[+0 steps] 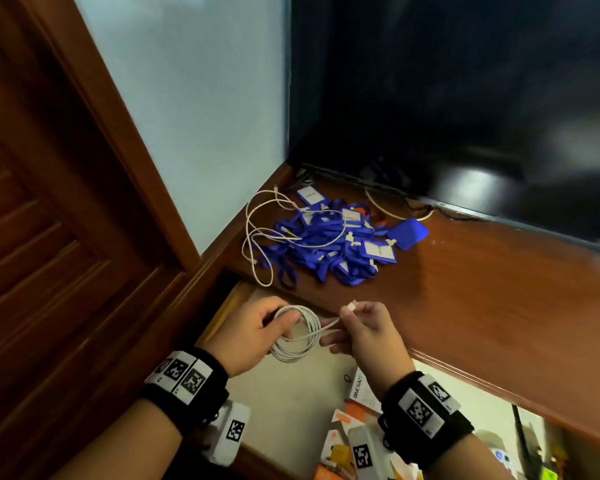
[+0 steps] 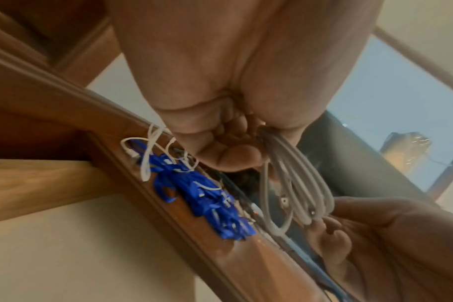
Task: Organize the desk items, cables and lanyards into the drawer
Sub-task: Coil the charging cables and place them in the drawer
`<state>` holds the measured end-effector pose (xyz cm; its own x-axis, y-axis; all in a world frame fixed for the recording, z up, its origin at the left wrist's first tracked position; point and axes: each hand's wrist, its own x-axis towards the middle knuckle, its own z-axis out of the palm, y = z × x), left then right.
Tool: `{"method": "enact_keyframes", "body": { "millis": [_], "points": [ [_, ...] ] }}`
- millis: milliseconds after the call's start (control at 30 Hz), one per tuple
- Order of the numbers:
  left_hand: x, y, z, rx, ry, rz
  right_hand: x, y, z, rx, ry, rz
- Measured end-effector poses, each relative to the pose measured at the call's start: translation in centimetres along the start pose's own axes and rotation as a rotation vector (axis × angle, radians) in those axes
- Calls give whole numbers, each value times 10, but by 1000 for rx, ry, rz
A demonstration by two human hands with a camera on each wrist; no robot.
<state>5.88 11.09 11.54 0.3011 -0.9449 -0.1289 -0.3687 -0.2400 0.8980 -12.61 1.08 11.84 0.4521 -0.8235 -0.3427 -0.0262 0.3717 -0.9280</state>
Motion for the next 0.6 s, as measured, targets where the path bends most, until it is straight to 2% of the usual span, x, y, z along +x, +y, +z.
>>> {"method": "enact_keyframes", "body": {
  "millis": [200, 333, 467, 600],
  "points": [
    [-9, -68, -13, 92, -152, -219, 12, 59, 21, -151, -76, 126],
    [-5, -104, -15, 196, -268, -334, 22, 95, 31, -395, -157, 150],
    [6, -132, -11, 393, -400, -434, 29, 123, 48, -748, -256, 197],
    [16, -152, -6, 547, -487, -474, 40, 150, 62, -910, -292, 280]
  ]
}}
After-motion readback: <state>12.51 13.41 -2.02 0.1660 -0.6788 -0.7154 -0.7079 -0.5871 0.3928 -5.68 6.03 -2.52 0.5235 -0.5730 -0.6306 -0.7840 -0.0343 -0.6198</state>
